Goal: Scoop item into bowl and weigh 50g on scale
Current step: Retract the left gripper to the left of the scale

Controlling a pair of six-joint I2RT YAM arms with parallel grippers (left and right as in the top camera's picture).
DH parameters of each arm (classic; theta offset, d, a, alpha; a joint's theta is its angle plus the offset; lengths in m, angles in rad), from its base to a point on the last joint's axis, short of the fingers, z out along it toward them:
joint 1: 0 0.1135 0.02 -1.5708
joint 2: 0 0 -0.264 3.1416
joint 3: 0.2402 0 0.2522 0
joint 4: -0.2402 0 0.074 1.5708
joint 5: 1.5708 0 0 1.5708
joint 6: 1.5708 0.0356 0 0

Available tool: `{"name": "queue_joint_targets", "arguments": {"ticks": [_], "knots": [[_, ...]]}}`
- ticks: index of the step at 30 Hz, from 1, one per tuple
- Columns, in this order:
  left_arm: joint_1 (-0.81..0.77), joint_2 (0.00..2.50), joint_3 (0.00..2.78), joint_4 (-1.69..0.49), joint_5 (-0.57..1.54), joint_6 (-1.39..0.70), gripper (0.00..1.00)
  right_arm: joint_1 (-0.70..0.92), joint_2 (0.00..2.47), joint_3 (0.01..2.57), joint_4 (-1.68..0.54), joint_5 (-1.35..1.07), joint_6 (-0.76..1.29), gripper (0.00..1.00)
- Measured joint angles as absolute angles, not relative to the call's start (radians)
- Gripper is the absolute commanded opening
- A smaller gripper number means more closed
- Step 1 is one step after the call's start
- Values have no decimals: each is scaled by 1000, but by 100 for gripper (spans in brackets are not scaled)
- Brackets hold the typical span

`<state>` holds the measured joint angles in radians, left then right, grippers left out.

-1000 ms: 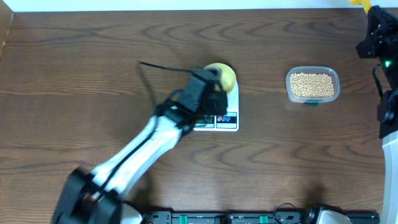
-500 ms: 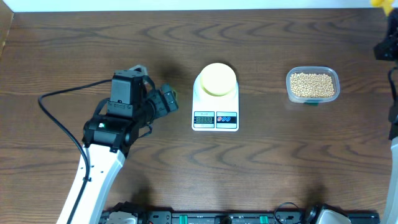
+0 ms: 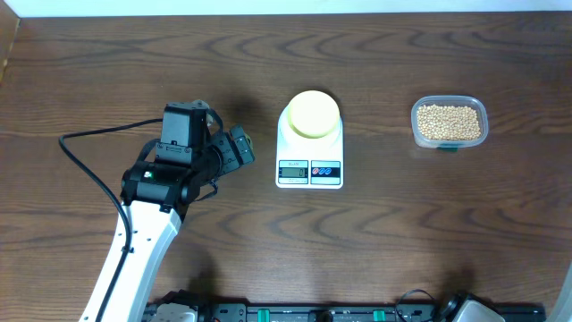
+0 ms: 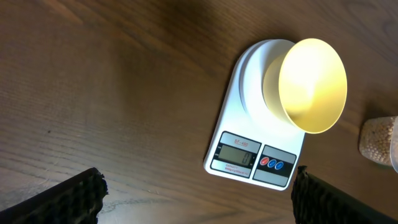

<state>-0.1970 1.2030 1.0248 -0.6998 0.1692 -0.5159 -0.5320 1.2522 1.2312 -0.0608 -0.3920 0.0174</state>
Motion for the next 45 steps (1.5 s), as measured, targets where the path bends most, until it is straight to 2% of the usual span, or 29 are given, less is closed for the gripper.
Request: {"name": "queue_joint_targets", "arguments": {"ticks": [27, 40, 45], "knots": [[-197, 1203, 1025, -700, 169, -516, 98, -504, 1287, 1232, 105, -449, 4, 1], [-197, 1203, 1025, -700, 169, -516, 98, -487, 1287, 1232, 26, -546, 173, 2], [-197, 1203, 1025, -700, 169, -516, 98, -464, 1303, 1232, -70, -547, 257, 1]]}}
